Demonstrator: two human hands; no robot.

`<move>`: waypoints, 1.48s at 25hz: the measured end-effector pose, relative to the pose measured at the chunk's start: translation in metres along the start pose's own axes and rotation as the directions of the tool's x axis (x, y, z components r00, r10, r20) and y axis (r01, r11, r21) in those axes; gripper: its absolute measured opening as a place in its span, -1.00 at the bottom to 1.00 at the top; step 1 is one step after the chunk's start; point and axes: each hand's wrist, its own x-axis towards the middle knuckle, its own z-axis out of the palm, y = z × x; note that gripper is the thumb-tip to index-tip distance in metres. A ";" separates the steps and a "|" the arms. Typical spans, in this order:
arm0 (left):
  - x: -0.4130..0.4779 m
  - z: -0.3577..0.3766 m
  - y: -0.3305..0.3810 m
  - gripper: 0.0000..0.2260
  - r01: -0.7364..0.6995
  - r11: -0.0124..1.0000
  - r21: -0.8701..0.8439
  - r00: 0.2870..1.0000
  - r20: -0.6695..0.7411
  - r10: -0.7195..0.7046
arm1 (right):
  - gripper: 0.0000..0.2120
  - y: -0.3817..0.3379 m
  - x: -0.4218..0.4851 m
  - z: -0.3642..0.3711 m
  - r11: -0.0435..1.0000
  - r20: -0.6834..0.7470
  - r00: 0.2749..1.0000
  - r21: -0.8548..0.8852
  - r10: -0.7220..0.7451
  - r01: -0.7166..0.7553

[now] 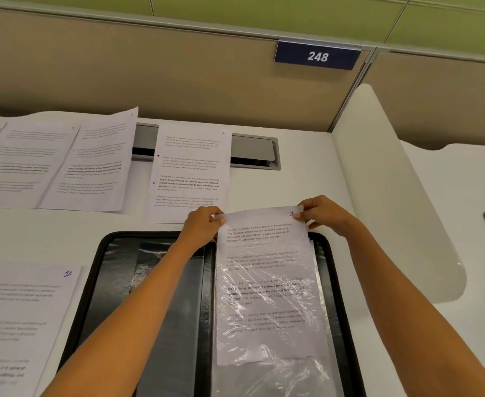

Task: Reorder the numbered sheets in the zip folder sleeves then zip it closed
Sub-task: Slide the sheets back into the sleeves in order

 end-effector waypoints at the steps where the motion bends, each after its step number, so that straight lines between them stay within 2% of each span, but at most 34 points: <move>1: 0.000 -0.001 -0.001 -0.89 0.003 1.000 -0.019 1.000 0.002 -0.003 | -0.84 -0.001 0.000 0.000 1.000 -0.001 1.000 0.004 -0.003 0.003; 3: -0.001 -0.004 -0.001 -0.91 0.015 0.999 -0.044 1.000 0.017 -0.015 | -0.87 -0.004 -0.001 -0.001 1.000 0.027 0.999 -0.014 0.017 -0.016; 6: -0.001 -0.008 -0.001 -0.91 0.041 0.999 -0.003 0.995 0.086 -0.041 | -0.83 -0.010 -0.002 -0.002 0.984 0.088 0.994 -0.168 0.069 -0.053; 9: -0.002 -0.008 0.002 -0.82 0.020 0.996 0.091 0.988 0.150 -0.034 | -0.77 -0.019 0.000 0.010 0.943 0.029 0.997 -0.325 -0.073 0.079; 11: -0.004 -0.005 0.005 -0.78 0.002 0.992 0.129 0.985 0.171 -0.025 | -0.78 -0.027 -0.001 0.025 0.893 0.053 0.984 -0.414 -0.171 0.177; 16: -0.011 0.001 0.003 -0.88 -0.045 0.992 0.118 0.983 0.184 0.023 | -0.76 -0.036 -0.001 0.065 0.788 0.176 0.962 -0.553 -0.207 0.271; 23: -0.021 0.013 0.013 -0.84 -0.260 0.954 0.152 0.960 0.147 0.238 | -0.77 -0.037 -0.013 0.075 0.747 0.204 0.962 -0.606 -0.183 0.271; 26: -0.025 0.017 0.019 -0.76 -0.269 0.948 0.168 0.937 0.272 0.218 | -0.78 -0.042 -0.018 0.074 0.741 0.211 0.965 -0.621 -0.157 0.257; 28: -0.026 0.018 0.023 -0.71 -0.266 0.933 0.244 0.929 0.323 0.180 | -0.81 -0.042 -0.023 0.075 0.755 0.175 0.968 -0.606 -0.181 0.251; 33: -0.025 0.018 0.031 -0.79 -0.358 0.846 0.395 0.918 0.312 0.243 | -0.76 -0.037 -0.036 0.076 0.776 0.127 0.972 -0.585 -0.198 0.235; 37: -0.023 0.018 0.027 -0.90 -0.377 0.847 0.375 0.907 0.333 0.257 | -0.63 -0.027 -0.042 0.072 0.705 0.075 0.979 -0.683 -0.189 0.189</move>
